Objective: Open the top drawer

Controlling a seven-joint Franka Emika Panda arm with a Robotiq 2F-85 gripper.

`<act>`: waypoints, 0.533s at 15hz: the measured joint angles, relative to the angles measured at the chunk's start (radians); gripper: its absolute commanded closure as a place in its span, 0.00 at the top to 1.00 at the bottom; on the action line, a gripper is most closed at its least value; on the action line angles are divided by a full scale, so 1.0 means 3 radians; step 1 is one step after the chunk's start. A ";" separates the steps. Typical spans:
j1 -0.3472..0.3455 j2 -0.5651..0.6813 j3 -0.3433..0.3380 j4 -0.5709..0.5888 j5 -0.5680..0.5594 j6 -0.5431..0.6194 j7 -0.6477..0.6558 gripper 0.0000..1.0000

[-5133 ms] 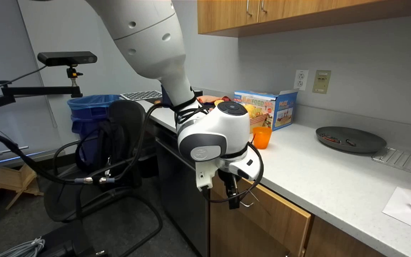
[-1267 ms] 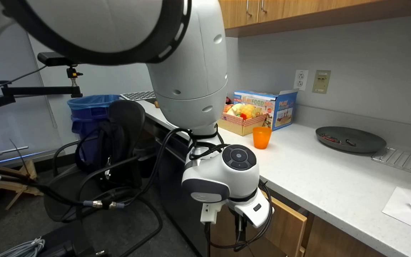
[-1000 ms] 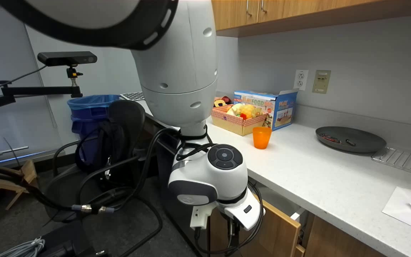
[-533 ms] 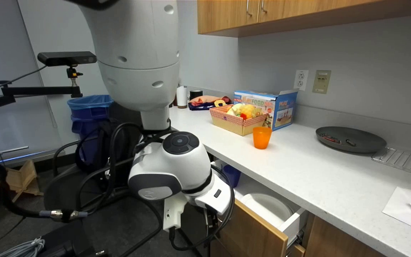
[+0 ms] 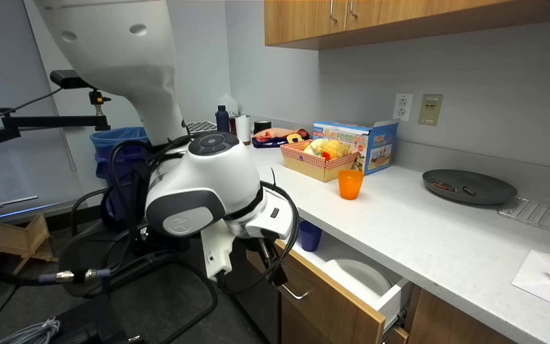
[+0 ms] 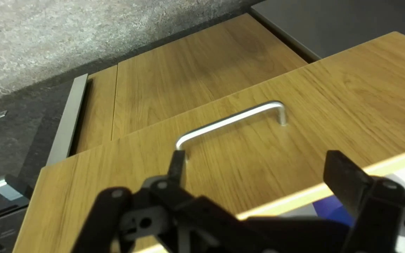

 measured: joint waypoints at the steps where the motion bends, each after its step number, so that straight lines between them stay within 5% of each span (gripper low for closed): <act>1: -0.0003 -0.0159 0.0017 0.0011 0.0000 -0.0177 0.0001 1.00; 7: -0.0030 -0.0867 -0.0101 0.0276 -0.0223 -0.1137 0.0015 1.00; 8: 0.0057 -0.0886 -0.0267 0.0333 -0.0381 -0.1225 0.0053 1.00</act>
